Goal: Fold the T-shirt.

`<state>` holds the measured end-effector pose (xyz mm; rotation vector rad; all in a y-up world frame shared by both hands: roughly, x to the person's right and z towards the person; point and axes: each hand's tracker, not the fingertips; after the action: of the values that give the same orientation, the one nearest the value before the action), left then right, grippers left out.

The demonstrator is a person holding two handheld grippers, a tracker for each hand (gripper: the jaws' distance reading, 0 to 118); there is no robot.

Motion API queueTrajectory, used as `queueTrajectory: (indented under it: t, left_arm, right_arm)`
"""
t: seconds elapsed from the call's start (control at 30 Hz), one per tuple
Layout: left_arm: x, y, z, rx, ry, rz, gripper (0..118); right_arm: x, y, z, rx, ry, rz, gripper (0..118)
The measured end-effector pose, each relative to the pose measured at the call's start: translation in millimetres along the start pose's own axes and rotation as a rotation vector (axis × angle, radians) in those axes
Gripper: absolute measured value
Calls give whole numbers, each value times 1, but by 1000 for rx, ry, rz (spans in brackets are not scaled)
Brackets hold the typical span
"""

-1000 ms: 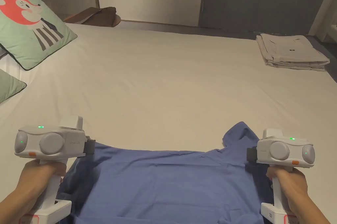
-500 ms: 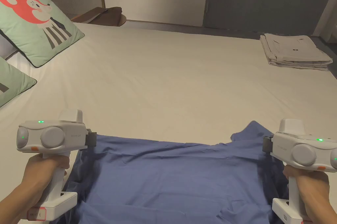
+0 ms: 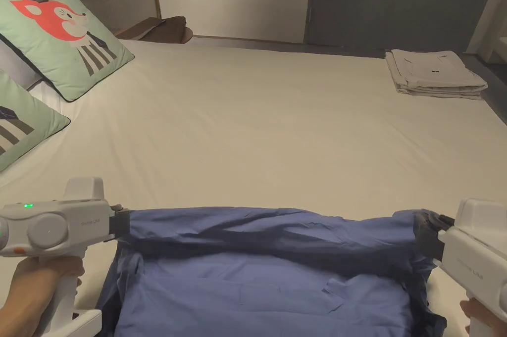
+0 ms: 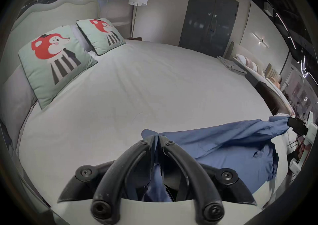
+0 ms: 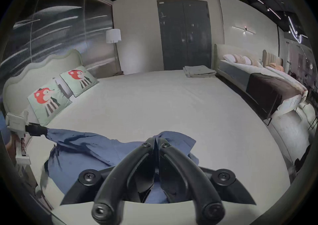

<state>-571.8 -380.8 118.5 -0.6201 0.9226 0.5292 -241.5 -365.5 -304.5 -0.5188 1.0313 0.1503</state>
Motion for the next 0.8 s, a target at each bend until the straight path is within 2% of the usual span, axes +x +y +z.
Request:
queueTrajectory:
  t: [0.23, 0.47, 0.6, 0.8]
  left_arm:
    - [-23, -51, 9, -75, 17, 62, 3]
    - [-27, -100, 16, -136, 20, 90, 3]
    - [-30, -115, 11, -152, 38, 93, 3]
    - [-36, -118, 17, -145, 29, 127, 3]
  right_arm:
    - [12, -57, 31, -78, -21, -68, 2]
    - [11, -110, 37, -181, -81, -53, 2]
    - [8, -127, 35, -220, -102, -60, 2]
    - [21, -141, 34, -228, -121, -109, 2]
